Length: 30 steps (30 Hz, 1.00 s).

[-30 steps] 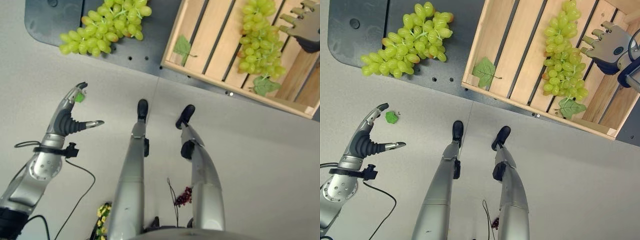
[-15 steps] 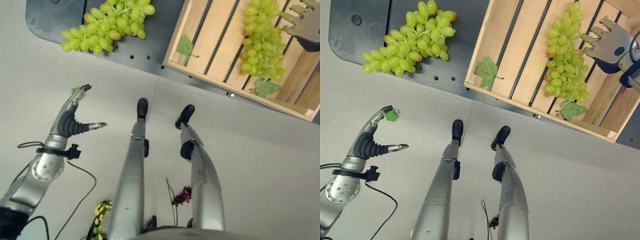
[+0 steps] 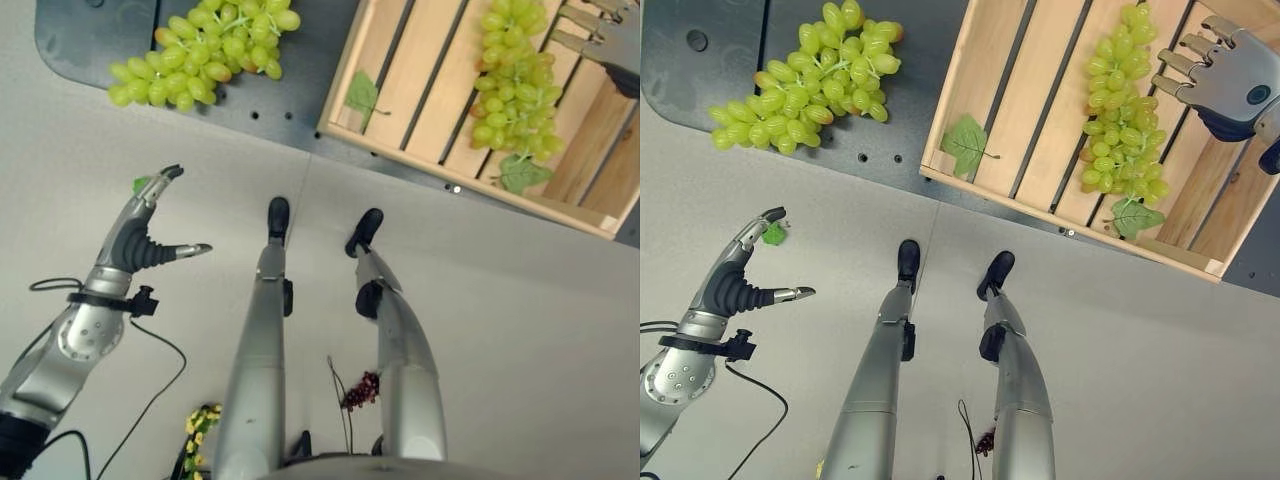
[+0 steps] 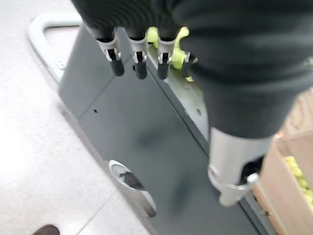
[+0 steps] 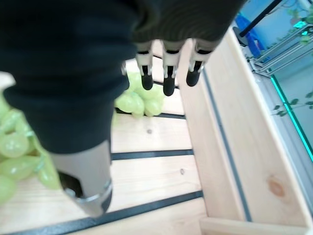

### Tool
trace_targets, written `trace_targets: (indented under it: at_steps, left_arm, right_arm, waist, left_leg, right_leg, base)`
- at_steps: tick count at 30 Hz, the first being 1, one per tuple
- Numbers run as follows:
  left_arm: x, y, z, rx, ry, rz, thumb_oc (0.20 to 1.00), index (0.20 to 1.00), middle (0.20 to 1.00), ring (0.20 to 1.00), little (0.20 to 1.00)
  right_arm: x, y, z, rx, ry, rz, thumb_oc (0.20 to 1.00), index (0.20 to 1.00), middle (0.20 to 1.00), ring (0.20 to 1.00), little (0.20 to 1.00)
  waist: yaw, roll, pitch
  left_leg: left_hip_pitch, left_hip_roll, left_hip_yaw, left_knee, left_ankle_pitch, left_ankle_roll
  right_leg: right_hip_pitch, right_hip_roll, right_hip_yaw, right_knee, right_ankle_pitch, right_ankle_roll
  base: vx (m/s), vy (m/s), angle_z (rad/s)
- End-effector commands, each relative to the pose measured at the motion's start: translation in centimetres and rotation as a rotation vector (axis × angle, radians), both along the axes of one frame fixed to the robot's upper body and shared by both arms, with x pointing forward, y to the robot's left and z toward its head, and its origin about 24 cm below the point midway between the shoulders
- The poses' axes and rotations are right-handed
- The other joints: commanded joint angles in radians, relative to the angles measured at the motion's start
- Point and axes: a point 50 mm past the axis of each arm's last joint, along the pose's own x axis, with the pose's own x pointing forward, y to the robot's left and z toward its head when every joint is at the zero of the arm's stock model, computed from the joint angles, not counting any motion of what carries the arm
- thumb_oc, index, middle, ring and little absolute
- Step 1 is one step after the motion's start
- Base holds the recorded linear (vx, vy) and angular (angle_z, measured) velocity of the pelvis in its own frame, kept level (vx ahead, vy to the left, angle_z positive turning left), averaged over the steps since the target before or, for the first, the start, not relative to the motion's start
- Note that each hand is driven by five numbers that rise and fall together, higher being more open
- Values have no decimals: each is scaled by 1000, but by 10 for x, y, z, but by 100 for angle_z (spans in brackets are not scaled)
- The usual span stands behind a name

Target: Pick up the fruits from the basket on one side to the basket on the other side

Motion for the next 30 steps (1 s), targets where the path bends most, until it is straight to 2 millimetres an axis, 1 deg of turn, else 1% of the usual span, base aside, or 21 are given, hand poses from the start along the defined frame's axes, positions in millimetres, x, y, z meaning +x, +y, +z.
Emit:
trace_targets:
  at_steps: [1, 4, 7, 8, 11, 14, 16, 18, 20, 23, 24, 30]
  left_arm:
    - [-15, -3, 22, 37, -94, -52, 1000, 1000, 1000, 1000, 1000]
    - [-15, -3, 21, 33, -95, -51, 1000, 1000, 1000, 1000, 1000]
    - [-14, -4, 22, 30, -98, -53, 1000, 1000, 1000, 1000, 1000]
    - [-14, -6, 23, 22, -101, -66, 1000, 1000, 1000, 1000, 1000]
    - [-13, -8, 24, 16, -103, -81, 1000, 1000, 1000, 1000, 1000]
    - [-12, -10, 24, 8, -98, -93, 1000, 1000, 1000, 1000, 1000]
    - [-11, -12, 24, 5, -91, -107, 1000, 1000, 1000, 1000, 1000]
    - [-10, -12, 24, 4, -90, -114, 1000, 1000, 1000, 1000, 1000]
    - [-9, -15, 23, -8, -89, -123, 1000, 1000, 1000, 1000, 1000]
    - [-7, -18, 22, -13, -82, -141, 1000, 1000, 1000, 1000, 1000]
    - [-7, -19, 22, -19, -81, -146, 1000, 1000, 1000, 1000, 1000]
    - [-5, -23, 20, -34, -81, -158, 1000, 1000, 1000, 1000, 1000]
  right_arm:
    - [-15, -28, 2, 19, -24, -74, 1000, 1000, 1000, 1000, 1000]
    - [-16, -29, 1, 27, -25, -67, 1000, 1000, 1000, 1000, 1000]
    - [-13, -25, -1, 33, -12, -42, 1000, 1000, 1000, 1000, 1000]
    - [-10, -22, -4, 37, -3, -28, 1000, 1000, 1000, 1000, 1000]
    - [-5, -19, -9, 27, 18, -19, 1000, 1000, 1000, 1000, 1000]
    - [3, -13, -19, 13, 56, -6, 1000, 1000, 1000, 1000, 1000]
    - [12, -7, -29, -10, 92, 2, 1000, 1000, 1000, 1000, 1000]
    - [15, -5, -32, -19, 102, 9, 1000, 1000, 1000, 1000, 1000]
    - [21, -4, -37, -23, 108, 2, 1000, 1000, 1000, 1000, 1000]
    - [26, 0, -43, -37, 126, 11, 1000, 1000, 1000, 1000, 1000]
    - [28, 0, -45, -41, 132, 10, 1000, 1000, 1000, 1000, 1000]
    - [32, 5, -48, -47, 130, 33, 1000, 1000, 1000, 1000, 1000]
  waist:
    - [30, -107, 11]
    - [28, -107, 11]
    - [27, -105, 11]
    - [30, -97, 11]
    - [37, -91, 11]
    - [46, -80, 11]
    - [58, -65, 11]
    - [64, -61, 11]
    - [74, -41, 11]
    - [85, -29, 11]
    - [89, -20, 11]
    - [94, -6, 11]
  left_leg:
    - [118, 8, -40, -48, -79, -18]
    - [119, 8, -41, -42, -81, -18]
    - [119, 8, -41, -38, -83, -17]
    - [116, 7, -41, -37, -82, -17]
    - [112, 7, -45, -36, -82, -16]
    - [108, 5, -48, -38, -82, -17]
    - [101, 2, -50, -35, -82, -15]
    - [97, 1, -53, -34, -81, -15]
    - [87, -3, -54, -33, -79, -13]
    - [77, -6, -56, -32, -77, -12]
    - [71, -8, -57, -27, -76, -11]
    - [62, -11, -59, -19, -77, -9]
  right_leg:
    - [5, -83, 1, 58, 19, 160]
    - [7, -81, 1, 58, 19, 159]
    - [9, -79, 2, 59, 19, 158]
    - [7, -79, 3, 61, 18, 157]
    - [4, -81, 2, 62, 16, 157]
    - [1, -84, 1, 62, 15, 157]
    - [-5, -84, 1, 64, 14, 156]
    - [-8, -84, 1, 65, 13, 156]
    - [-17, -85, 4, 67, 13, 155]
    - [-26, -86, 5, 69, 11, 155]
    - [-31, -88, 7, 73, 10, 155]
    - [-43, -90, 15, 83, 9, 154]
  base:
    - [0, 0, 0]
    - [0, 0, 0]
    - [0, 0, 0]
    - [0, 0, 0]
    - [0, 0, 0]
    - [0, 0, 0]
    - [0, 0, 0]
    - [0, 0, 0]
    - [0, 0, 0]
    - [0, 0, 0]
    - [0, 0, 0]
    - [0, 0, 0]
